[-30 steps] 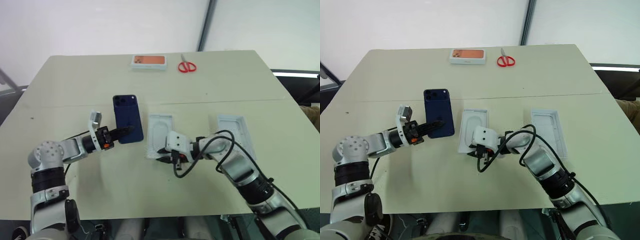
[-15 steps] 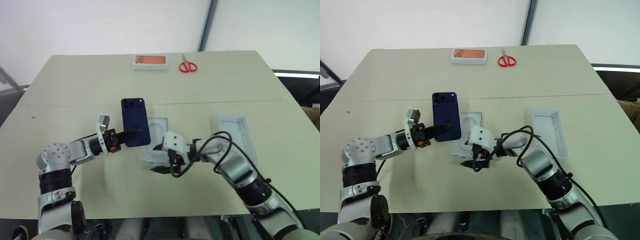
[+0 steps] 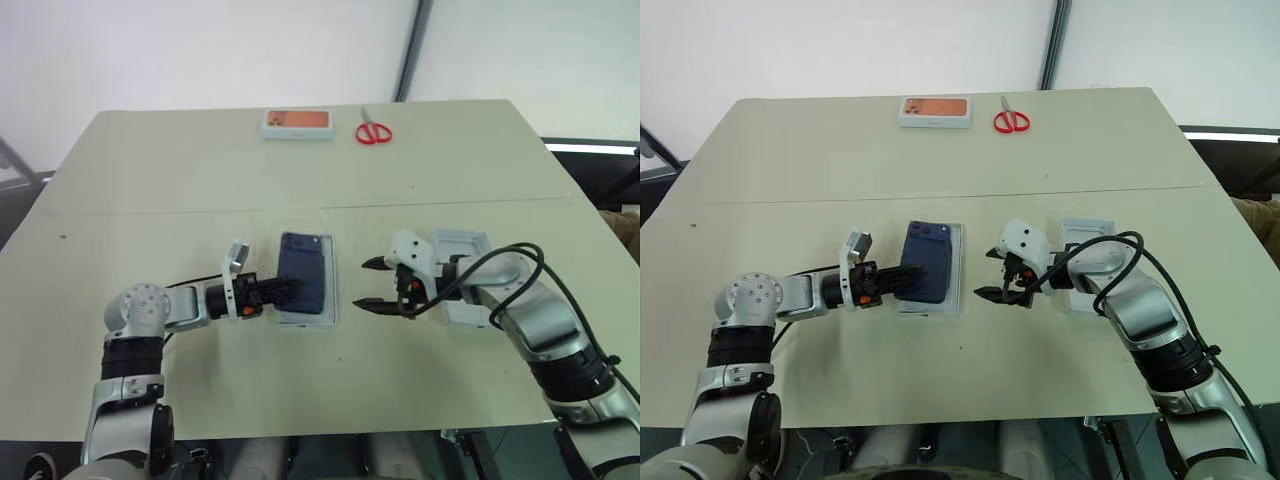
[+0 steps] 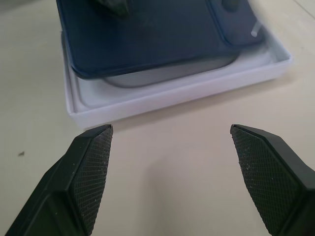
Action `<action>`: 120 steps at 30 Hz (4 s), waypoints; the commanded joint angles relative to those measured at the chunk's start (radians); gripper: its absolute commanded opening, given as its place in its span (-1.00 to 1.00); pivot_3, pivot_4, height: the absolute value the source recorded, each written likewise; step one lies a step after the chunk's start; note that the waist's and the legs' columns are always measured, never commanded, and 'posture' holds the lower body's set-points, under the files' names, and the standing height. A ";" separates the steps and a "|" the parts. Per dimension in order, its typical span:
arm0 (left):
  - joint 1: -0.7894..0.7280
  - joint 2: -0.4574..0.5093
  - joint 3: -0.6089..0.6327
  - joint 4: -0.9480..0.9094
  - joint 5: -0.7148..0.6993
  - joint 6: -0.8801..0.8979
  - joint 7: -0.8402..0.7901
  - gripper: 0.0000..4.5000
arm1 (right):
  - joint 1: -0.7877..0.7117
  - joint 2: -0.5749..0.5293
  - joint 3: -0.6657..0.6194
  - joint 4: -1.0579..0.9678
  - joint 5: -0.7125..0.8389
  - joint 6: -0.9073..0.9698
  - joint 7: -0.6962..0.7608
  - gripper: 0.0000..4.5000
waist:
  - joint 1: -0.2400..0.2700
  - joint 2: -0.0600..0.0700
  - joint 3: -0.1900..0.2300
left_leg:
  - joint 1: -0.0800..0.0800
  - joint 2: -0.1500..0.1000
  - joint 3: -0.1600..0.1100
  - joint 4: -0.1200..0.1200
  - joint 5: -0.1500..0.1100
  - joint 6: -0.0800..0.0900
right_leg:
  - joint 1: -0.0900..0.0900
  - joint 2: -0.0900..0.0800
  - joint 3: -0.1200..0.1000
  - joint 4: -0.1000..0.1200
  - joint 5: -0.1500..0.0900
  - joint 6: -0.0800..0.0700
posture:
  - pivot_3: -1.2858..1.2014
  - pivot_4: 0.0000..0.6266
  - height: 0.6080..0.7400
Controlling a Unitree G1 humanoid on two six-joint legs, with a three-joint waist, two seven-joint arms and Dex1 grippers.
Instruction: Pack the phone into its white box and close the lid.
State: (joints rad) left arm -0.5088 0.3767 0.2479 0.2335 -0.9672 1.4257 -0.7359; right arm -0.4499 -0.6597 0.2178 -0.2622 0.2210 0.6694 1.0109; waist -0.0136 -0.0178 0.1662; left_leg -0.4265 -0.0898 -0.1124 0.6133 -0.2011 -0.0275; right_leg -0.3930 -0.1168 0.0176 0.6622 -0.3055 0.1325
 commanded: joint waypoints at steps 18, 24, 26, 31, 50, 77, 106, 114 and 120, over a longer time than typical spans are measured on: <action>0.004 0.132 -0.007 -0.101 0.020 -0.063 -0.052 0.98 | -0.045 0.034 0.012 0.057 -0.015 -0.088 -0.047 0.79 | 0.000 0.000 0.000 | 0.000 0.000 -0.001 0.000 0.000 0.000 | 0.000 0.000 0.000 0.000 0.000 0.000 | 0.03 -0.52 1.00; -0.019 0.193 0.021 -0.109 0.026 -0.109 -0.051 0.98 | -0.050 0.046 0.020 0.075 -0.026 -0.106 -0.049 0.79 | 0.000 0.000 0.000 | 0.000 0.000 -0.001 0.000 0.000 0.000 | 0.000 0.000 0.000 0.000 0.000 0.000 | 0.03 -0.52 1.00; -0.019 0.204 0.018 -0.104 0.040 -0.140 -0.052 0.98 | -0.061 0.059 0.017 0.090 -0.027 -0.110 -0.060 0.79 | 0.000 0.000 0.000 | 0.000 0.000 -0.001 0.000 0.000 0.000 | 0.000 0.000 0.000 0.000 0.000 0.000 | 0.03 -0.52 1.00; 0.016 0.233 -0.057 -0.096 0.141 -0.228 -0.056 0.42 | -0.066 0.074 0.029 0.102 -0.026 -0.114 -0.059 0.39 | 0.001 0.000 0.000 | 0.000 0.000 -0.001 0.000 0.000 0.000 | 0.000 -0.001 0.000 0.000 0.000 0.000 | 0.03 -0.52 1.00; 0.013 0.079 -0.383 -0.156 0.397 -0.422 -0.072 -0.97 | -0.029 0.048 0.108 0.161 -0.183 -0.223 -0.092 -1.00 | 0.011 0.000 0.000 | 0.000 -0.001 -0.001 0.001 0.000 0.000 | 0.002 -0.001 -0.001 0.000 0.000 0.000 | 0.03 -0.52 1.00; -0.138 -0.155 -0.486 0.018 0.515 -0.522 -0.154 -0.97 | 0.219 -0.201 -0.113 0.016 -0.143 -0.169 -0.077 -1.00 | 0.026 -0.001 0.001 | 0.000 -0.002 -0.002 0.003 0.000 0.001 | 0.005 -0.001 -0.003 -0.001 0.000 0.001 | 0.03 -0.52 1.00; -0.059 0.062 -0.300 -0.129 0.442 -0.542 -0.215 -0.88 | 0.239 -0.236 -0.251 -0.023 0.006 -0.070 -0.049 -0.89 | 0.024 -0.001 0.001 | 0.000 -0.001 -0.002 0.003 0.000 0.001 | 0.004 -0.001 -0.002 -0.001 0.000 0.001 | 0.03 -0.52 1.00; -0.042 0.118 -0.228 -0.134 0.434 -0.703 -0.311 0.76 | 0.201 -0.275 -0.340 -0.068 0.051 0.088 -0.115 0.78 | 0.024 -0.001 0.001 | 0.000 -0.001 -0.002 0.003 0.000 0.001 | 0.003 -0.001 -0.002 -0.001 0.000 0.000 | 0.03 -0.52 1.00; 0.003 0.182 -0.232 -0.119 0.468 -0.904 -0.433 1.00 | 0.178 -0.233 -0.427 -0.131 0.101 0.363 -0.264 1.00 | 0.025 0.000 0.001 | 0.000 0.000 -0.001 0.002 0.000 0.001 | 0.002 -0.001 -0.002 -0.001 0.000 0.000 | 0.03 -0.52 1.00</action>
State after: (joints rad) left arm -0.5079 0.5465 0.0017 0.1276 -0.5087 0.5882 -1.1405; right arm -0.2652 -0.9080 -0.1747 -0.3434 0.3007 0.9588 0.7848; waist 0.0111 -0.0181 0.1673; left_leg -0.4269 -0.0902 -0.1133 0.6149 -0.2014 -0.0265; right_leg -0.3908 -0.1182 0.0159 0.6612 -0.3057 0.1324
